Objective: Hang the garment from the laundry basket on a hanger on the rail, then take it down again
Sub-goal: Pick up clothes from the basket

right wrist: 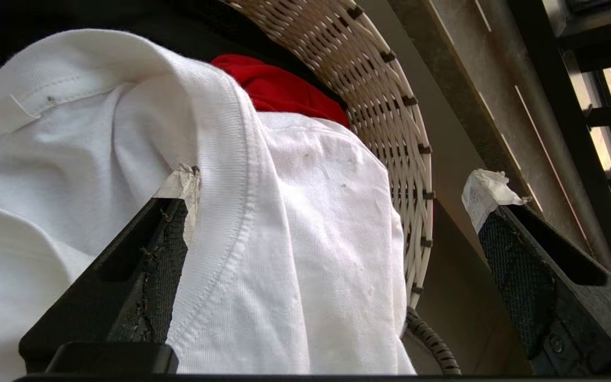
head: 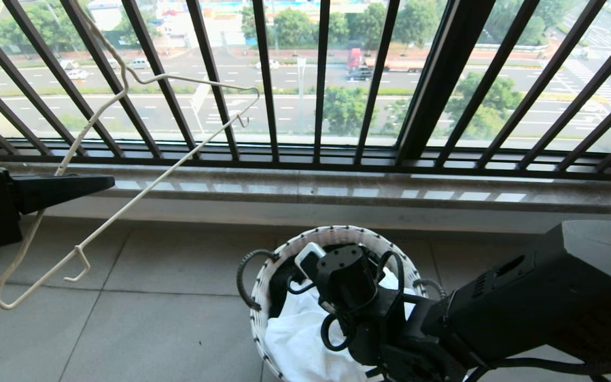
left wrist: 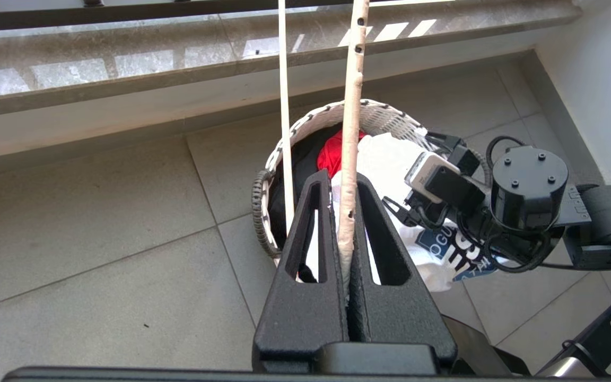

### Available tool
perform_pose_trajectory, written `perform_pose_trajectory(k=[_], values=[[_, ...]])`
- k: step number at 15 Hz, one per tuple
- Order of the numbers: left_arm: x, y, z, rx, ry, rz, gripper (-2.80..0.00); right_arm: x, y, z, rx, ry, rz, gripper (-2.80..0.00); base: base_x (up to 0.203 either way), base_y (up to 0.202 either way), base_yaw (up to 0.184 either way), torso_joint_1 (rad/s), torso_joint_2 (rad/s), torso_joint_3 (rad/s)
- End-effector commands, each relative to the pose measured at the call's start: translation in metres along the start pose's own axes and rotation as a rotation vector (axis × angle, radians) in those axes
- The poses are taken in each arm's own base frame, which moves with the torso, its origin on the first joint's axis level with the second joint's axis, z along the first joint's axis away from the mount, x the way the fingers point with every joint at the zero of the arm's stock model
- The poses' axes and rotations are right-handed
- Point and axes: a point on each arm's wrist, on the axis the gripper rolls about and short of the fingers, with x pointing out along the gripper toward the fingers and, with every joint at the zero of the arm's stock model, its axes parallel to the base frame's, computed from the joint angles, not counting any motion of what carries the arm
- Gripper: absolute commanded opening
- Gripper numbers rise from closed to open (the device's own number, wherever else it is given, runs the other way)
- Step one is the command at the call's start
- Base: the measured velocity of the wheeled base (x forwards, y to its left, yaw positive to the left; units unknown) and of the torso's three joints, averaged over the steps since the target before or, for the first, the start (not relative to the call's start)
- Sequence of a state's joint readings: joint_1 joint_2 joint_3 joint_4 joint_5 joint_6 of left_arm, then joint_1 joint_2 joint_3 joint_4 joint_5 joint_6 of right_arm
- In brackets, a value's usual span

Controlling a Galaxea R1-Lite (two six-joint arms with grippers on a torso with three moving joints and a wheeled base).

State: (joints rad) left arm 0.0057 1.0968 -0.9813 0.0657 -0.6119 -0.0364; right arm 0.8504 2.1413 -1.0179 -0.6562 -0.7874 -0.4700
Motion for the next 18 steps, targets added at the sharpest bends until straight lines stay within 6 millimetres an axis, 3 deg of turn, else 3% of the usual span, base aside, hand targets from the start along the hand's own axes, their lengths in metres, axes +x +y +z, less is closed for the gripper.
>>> perform_pose_trajectory(k=[1, 6, 14, 18], values=[[0.0, 0.0, 0.0, 0.0, 0.0, -0.003, -2.8, 0.001, 0.006, 0.001, -0.003, -0.008, 0.0, 0.0, 0.0, 0.0, 0.0, 0.0, 0.0, 0.0], [0.0, 0.0, 0.0, -0.001, 0.001, -0.003, -2.8, 0.002, 0.011, -0.002, -0.012, -0.004, 0.005, 0.0, 0.0, 0.0, 0.0, 0.0, 0.0, 0.0], [0.0, 0.0, 0.0, -0.001, 0.0, -0.003, -2.8, 0.018, 0.035, -0.005, -0.004, -0.017, -0.008, 0.0, 0.0, 0.0, 0.0, 0.0, 0.0, 0.0], [0.0, 0.0, 0.0, -0.001, 0.001, -0.003, -2.8, 0.025, 0.025, -0.003, 0.024, -0.017, -0.038, 0.0, 0.0, 0.0, 0.0, 0.0, 0.0, 0.0]])
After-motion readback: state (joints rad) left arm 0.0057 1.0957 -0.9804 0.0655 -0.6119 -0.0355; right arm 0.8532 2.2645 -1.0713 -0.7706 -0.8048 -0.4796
